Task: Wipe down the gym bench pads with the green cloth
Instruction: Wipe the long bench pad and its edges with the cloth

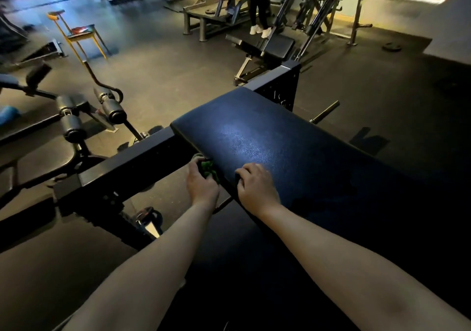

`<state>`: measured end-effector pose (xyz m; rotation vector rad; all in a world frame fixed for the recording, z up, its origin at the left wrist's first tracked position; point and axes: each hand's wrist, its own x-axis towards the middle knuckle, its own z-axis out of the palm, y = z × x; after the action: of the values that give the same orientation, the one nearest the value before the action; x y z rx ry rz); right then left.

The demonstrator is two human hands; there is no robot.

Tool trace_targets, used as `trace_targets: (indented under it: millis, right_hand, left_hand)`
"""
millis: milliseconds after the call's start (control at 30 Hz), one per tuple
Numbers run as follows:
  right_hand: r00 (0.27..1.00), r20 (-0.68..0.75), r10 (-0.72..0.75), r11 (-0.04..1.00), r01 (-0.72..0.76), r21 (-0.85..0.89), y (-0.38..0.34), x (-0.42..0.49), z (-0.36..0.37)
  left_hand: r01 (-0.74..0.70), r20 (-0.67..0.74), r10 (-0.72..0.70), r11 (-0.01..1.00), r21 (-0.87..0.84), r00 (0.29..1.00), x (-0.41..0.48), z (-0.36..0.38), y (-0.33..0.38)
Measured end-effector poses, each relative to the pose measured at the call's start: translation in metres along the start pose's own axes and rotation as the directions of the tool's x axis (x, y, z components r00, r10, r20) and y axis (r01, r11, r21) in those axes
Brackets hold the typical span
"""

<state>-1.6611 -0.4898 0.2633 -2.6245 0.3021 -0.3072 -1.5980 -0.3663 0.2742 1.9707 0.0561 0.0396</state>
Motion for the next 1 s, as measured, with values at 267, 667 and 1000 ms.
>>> trace_targets:
  millis: [267, 667, 1000]
  right_hand:
    - [0.995, -0.09, -0.052, 0.994, 0.043, -0.103, 0.004, 0.004, 0.013]
    - [0.975, -0.22, -0.04, 0.999, 0.035, -0.025, 0.005, -0.001, 0.015]
    - [0.975, -0.208, -0.08, 0.996, 0.068, -0.066, 0.004, 0.001, 0.012]
  left_hand:
    - [-0.049, 0.167, -0.002, 0.952, 0.302, 0.986, 0.044, 0.032, 0.001]
    - [-0.478, 0.345, 0.43, 0.876, 0.066, 0.835, -0.03, 0.024, -0.033]
    - [-0.28, 0.129, 0.277, 0.96, 0.005, 0.952, 0.026, 0.001, -0.027]
